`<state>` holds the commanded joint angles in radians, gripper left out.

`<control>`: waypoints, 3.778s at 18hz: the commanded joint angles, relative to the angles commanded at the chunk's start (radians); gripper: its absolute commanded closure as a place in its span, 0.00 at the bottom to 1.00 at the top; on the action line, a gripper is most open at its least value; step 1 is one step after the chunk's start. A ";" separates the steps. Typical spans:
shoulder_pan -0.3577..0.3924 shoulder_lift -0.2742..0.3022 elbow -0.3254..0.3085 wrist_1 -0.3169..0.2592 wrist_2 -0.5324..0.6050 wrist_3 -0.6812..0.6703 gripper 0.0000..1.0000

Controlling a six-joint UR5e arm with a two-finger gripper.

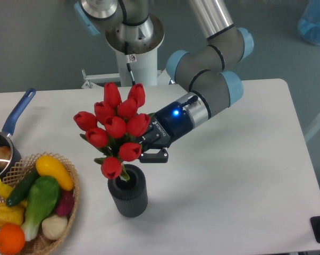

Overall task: Insert the flowers into the vase
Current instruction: 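Lower the tulip stems down into the grey vase opening, then push the tulip stems deeper into the vase, adjusting the bunch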

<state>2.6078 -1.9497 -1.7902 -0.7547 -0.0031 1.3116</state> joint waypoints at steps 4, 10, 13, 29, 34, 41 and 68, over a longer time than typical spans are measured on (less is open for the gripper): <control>0.002 -0.005 0.002 0.002 0.000 0.002 0.84; 0.000 -0.041 0.000 0.000 -0.017 0.077 0.84; 0.000 -0.046 0.000 0.000 -0.018 0.077 0.84; 0.003 -0.078 -0.029 0.000 -0.018 0.138 0.83; 0.008 -0.087 -0.037 0.000 -0.018 0.155 0.83; 0.009 -0.110 -0.040 0.002 -0.017 0.158 0.83; 0.009 -0.152 -0.071 0.000 -0.012 0.242 0.83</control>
<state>2.6170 -2.1016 -1.8607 -0.7547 -0.0153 1.5539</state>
